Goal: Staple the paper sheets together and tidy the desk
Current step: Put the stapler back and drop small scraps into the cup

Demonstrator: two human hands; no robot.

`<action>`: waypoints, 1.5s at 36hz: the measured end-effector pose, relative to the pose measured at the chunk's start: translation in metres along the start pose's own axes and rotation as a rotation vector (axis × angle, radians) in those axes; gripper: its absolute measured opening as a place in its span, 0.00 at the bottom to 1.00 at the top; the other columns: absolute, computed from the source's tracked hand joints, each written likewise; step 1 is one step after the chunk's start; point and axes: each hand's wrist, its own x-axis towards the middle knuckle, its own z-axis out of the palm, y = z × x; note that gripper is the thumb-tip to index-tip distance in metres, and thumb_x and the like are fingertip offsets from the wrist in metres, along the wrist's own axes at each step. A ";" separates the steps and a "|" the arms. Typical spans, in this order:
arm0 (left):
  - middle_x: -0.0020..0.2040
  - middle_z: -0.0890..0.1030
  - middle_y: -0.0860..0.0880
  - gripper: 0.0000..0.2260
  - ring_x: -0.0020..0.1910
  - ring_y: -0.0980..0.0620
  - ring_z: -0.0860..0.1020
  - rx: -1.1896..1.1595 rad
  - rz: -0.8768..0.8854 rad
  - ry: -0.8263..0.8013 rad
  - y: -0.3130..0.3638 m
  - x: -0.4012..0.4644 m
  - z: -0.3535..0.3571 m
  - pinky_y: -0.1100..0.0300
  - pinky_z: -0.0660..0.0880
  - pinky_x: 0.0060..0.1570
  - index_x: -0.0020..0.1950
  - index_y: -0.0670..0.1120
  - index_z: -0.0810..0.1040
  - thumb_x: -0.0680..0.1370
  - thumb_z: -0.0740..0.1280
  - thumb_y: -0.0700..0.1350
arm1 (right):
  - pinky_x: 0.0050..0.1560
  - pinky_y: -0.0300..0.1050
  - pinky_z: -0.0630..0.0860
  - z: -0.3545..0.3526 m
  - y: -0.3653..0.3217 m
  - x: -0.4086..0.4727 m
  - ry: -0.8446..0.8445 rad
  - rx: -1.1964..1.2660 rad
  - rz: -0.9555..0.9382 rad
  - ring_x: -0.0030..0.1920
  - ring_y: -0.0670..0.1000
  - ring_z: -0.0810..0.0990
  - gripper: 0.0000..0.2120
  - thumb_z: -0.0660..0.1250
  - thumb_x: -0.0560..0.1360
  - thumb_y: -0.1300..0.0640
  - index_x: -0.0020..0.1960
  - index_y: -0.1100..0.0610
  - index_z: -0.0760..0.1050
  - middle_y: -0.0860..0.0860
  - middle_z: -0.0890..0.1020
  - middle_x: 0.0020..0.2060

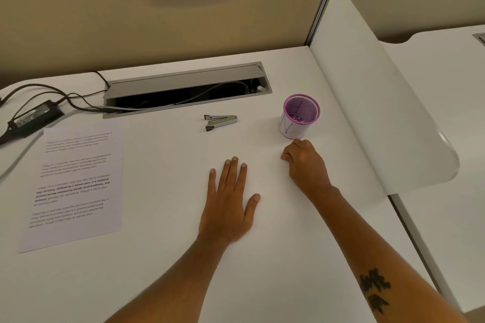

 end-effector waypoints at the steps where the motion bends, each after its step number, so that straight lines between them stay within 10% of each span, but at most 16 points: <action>1: 0.89 0.44 0.46 0.34 0.88 0.48 0.41 0.001 0.000 0.002 0.000 0.000 0.000 0.37 0.47 0.85 0.88 0.48 0.46 0.86 0.48 0.64 | 0.38 0.52 0.81 0.001 -0.001 -0.001 0.009 -0.014 -0.002 0.43 0.58 0.79 0.01 0.72 0.77 0.66 0.47 0.63 0.82 0.57 0.83 0.43; 7: 0.89 0.44 0.46 0.34 0.88 0.48 0.41 0.001 -0.007 -0.002 0.000 0.000 0.001 0.38 0.47 0.85 0.88 0.48 0.46 0.86 0.48 0.64 | 0.42 0.51 0.79 0.003 -0.005 0.000 -0.070 -0.005 0.082 0.44 0.58 0.78 0.04 0.69 0.77 0.69 0.47 0.62 0.80 0.57 0.81 0.43; 17: 0.88 0.43 0.46 0.34 0.87 0.49 0.39 -0.010 0.000 -0.009 0.000 -0.001 -0.002 0.38 0.46 0.85 0.88 0.48 0.45 0.86 0.47 0.63 | 0.42 0.22 0.66 -0.066 -0.016 0.017 0.076 0.287 0.290 0.42 0.49 0.75 0.05 0.67 0.80 0.63 0.46 0.60 0.81 0.49 0.79 0.41; 36: 0.88 0.42 0.47 0.34 0.87 0.49 0.40 -0.012 0.008 -0.005 0.000 -0.001 -0.003 0.39 0.45 0.86 0.88 0.48 0.44 0.87 0.47 0.63 | 0.49 0.54 0.84 -0.110 0.004 0.082 0.224 0.225 0.273 0.41 0.56 0.86 0.07 0.72 0.74 0.67 0.48 0.61 0.88 0.58 0.89 0.42; 46: 0.88 0.41 0.47 0.34 0.87 0.49 0.39 -0.019 -0.004 -0.019 0.000 0.000 -0.003 0.39 0.45 0.86 0.88 0.48 0.44 0.86 0.46 0.64 | 0.43 0.23 0.72 -0.106 0.007 0.071 0.294 0.290 0.292 0.37 0.45 0.82 0.07 0.74 0.73 0.66 0.47 0.58 0.87 0.52 0.88 0.41; 54: 0.88 0.40 0.47 0.34 0.87 0.49 0.38 -0.024 0.001 -0.018 0.000 0.000 -0.003 0.39 0.44 0.86 0.88 0.48 0.42 0.86 0.46 0.64 | 0.40 0.26 0.74 -0.084 -0.010 0.009 0.171 0.425 0.313 0.36 0.41 0.80 0.02 0.78 0.72 0.61 0.44 0.55 0.86 0.45 0.85 0.37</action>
